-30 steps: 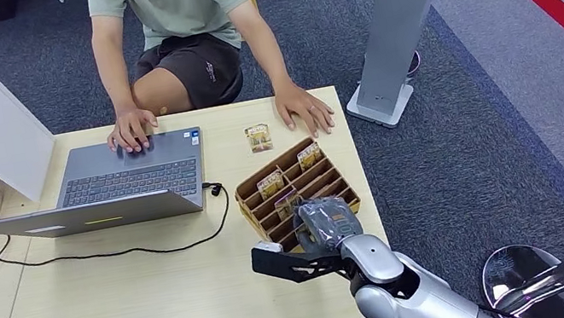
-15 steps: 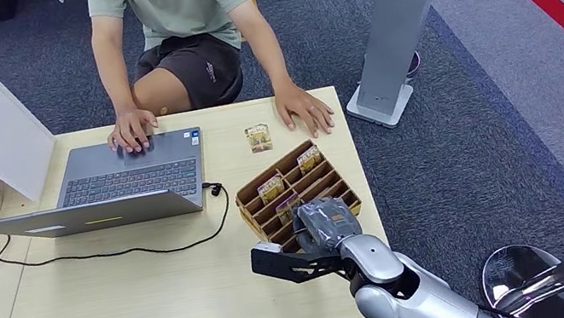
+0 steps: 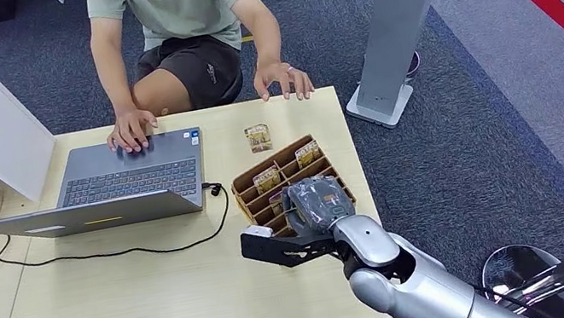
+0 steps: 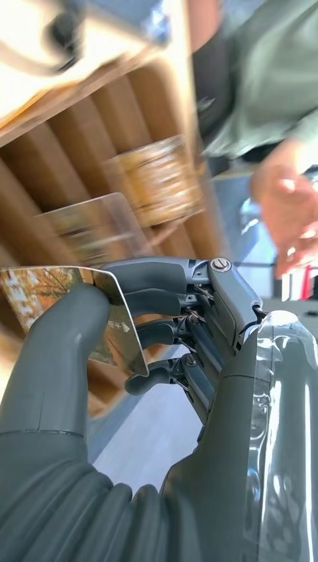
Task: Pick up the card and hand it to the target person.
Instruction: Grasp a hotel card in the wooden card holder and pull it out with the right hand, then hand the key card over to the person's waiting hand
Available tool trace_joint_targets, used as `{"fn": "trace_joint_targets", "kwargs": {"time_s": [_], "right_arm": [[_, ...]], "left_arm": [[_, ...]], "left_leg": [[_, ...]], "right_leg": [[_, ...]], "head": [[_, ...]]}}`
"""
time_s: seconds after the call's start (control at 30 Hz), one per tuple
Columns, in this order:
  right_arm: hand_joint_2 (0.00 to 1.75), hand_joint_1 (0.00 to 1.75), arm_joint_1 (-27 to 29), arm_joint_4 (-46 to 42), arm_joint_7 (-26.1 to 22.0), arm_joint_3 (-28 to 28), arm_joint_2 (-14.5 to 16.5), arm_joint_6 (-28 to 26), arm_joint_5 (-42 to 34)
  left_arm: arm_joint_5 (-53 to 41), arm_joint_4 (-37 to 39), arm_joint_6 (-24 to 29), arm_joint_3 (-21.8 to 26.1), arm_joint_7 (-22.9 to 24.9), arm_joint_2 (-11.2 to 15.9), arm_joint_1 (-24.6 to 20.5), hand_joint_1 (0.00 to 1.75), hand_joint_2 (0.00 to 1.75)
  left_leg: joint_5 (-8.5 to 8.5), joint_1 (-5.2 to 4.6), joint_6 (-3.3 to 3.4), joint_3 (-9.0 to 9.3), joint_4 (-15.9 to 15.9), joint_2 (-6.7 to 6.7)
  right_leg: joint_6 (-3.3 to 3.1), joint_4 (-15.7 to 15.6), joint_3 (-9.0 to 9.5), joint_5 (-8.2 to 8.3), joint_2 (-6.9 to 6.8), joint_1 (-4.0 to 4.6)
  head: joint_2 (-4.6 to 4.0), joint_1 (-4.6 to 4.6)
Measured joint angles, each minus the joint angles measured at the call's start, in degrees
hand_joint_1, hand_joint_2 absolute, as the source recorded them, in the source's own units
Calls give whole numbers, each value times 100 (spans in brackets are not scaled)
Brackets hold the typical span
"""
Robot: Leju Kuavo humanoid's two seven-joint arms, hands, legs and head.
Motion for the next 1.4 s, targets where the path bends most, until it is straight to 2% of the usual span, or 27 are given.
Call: {"fn": "trace_joint_targets", "kwargs": {"time_s": [0.23, 0.37, 0.47, 0.67, 0.9, 1.03, 1.4], "right_arm": [[175, 133, -915, -36, -145, 44, 139, 6, -373], [175, 133, -1815, 522, -599, 77, 392, -404, -796], [175, 133, -2252, 1157, -939, 101, 632, -773, -949], [175, 133, -2510, 2321, -1321, 193, 1058, -1192, -1074], [175, 133, -2541, 3256, -1428, 275, 1308, -1415, -1145], [175, 0, -2550, 3614, -1425, 310, 1372, -1456, -1166], [175, 0, -2554, 4057, -1344, 367, 1370, -1544, -1216]], "left_arm": [[-66, 0, 3, -3, -2, 1, 0, 0, 0], [-132, -1, 7, -9, -2, -1, -21, 0, 0], [-157, -1, 1, -14, -2, -2, -25, 0, 0], [-109, -1, 4, -16, -13, -2, -32, 0, 0], [-88, -1, 20, -16, 19, -2, -31, 0, 0], [-92, 0, 9, -21, 23, -2, -29, 0, 0], [-133, -1, -64, -58, -36, 0, -28, 0, 0]], "left_leg": [[3, 0, -3, -11, 0, 0], [9, -1, -7, -22, 0, -2], [11, 0, -7, -25, 0, -7], [11, 0, -7, -26, 0, -6], [11, 0, -7, -25, 1, -5], [11, 0, -7, -23, 1, -5], [11, 0, -7, -22, 1, -2]], "right_leg": [[-2, 7, -9, 2, -1, 0], [-6, 11, -25, 5, -3, 0], [-6, 11, -24, 5, -12, 0], [-7, 12, -27, 4, -11, 0], [-7, 10, -27, 4, -10, 0], [-7, 10, -27, 4, -9, 0], [-7, 10, -30, 4, -6, 0]], "head": [[0, 4], [0, -8], [0, -2], [0, -9], [0, 3], [0, -4], [0, -3]]}}
